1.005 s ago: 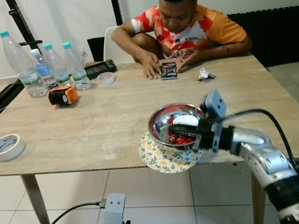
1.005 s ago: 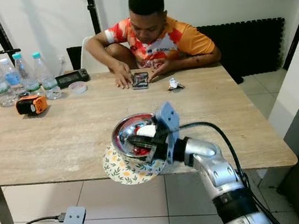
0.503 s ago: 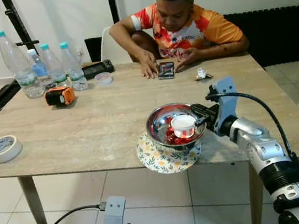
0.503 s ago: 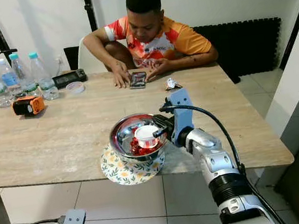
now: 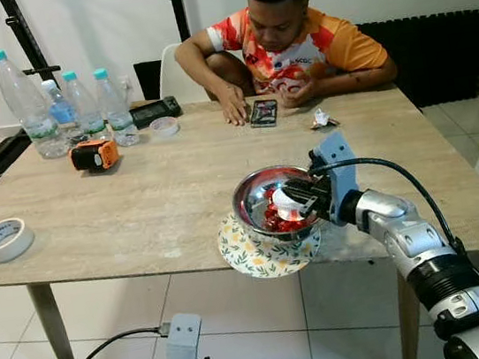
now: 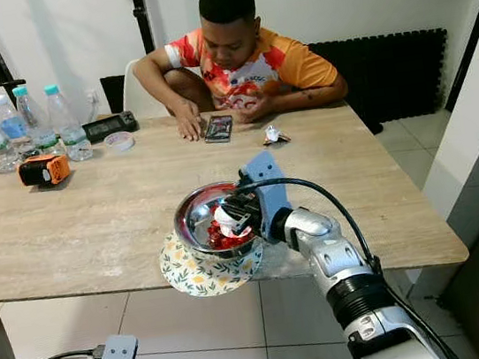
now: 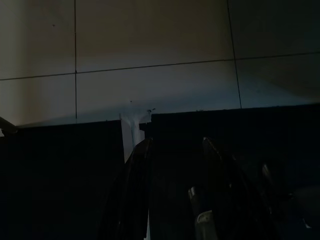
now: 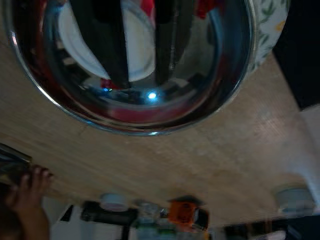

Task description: Restocking fridge

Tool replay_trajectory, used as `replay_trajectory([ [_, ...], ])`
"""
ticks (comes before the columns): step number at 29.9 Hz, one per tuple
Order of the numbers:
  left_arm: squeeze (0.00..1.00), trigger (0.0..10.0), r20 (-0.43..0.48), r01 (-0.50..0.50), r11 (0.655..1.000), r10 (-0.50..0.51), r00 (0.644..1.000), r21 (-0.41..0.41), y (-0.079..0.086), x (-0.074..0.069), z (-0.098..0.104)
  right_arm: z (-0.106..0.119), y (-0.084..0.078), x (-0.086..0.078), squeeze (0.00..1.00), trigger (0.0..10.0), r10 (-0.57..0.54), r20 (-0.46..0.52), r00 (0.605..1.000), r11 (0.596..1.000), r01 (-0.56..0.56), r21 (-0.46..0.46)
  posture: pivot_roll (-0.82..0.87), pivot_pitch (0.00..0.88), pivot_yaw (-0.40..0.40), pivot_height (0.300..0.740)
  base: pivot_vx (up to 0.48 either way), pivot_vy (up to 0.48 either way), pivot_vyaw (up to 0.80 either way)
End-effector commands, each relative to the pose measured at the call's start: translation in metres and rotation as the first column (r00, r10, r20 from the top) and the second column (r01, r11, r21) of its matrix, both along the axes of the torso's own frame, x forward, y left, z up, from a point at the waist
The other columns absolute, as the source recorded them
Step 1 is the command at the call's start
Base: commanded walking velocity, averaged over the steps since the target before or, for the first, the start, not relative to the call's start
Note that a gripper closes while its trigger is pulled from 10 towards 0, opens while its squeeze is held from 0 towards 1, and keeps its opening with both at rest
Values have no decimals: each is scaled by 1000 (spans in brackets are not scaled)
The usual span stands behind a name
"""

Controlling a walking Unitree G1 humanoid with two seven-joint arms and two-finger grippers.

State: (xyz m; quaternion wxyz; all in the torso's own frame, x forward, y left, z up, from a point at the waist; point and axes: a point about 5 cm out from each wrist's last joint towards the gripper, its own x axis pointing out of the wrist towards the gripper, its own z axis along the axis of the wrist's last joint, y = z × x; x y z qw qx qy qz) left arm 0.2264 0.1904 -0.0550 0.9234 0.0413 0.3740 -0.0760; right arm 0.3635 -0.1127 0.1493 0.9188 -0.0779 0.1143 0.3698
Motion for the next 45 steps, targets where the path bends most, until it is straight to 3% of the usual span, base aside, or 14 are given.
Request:
replay_trajectory([
  [1,0,10000,-4,11,1000,-11,1000,19,4,-3,-1,2,4,-1,576,10000,48,37,998,997,-46,-55,-29,3,-11,740,0,0,0],
  [2,0,10000,-4,11,1000,-11,1000,19,4,-3,-1,2,4,-1,576,10000,48,37,998,997,-46,-55,-29,3,-11,740,0,0,0],
  [3,0,10000,-4,11,1000,-11,1000,20,4,-2,-1,2,5,-2,0,10000,63,43,997,996,-60,-61,-30,4,-10,740,0,0,0],
  [8,0,10000,-2,19,1000,-19,1000,21,2,1,1,-1,6,-2,0,10000,113,31,993,987,-109,-120,-37,5,-3,740,0,0,0],
  [20,0,10000,-4,23,999,-23,1000,24,1,2,1,-9,7,9,0,10000,26,29,999,986,-21,-166,-27,6,-18,740,0,0,0],
  [26,0,10000,-7,16,1000,-16,1000,26,4,-1,0,-11,12,10,0,10000,83,69,994,953,-59,-296,-24,7,-19,740,0,0,0],
  [36,0,10000,-8,14,1000,-14,1000,26,5,-1,0,-10,13,11,0,10000,106,83,991,939,-72,-338,-22,11,-22,740,0,0,0],
  [45,0,10000,-5,7,1000,-7,1000,25,5,2,2,1,12,18,0,10000,139,141,980,901,-66,-429,-25,22,-22,740,0,0,0],
])
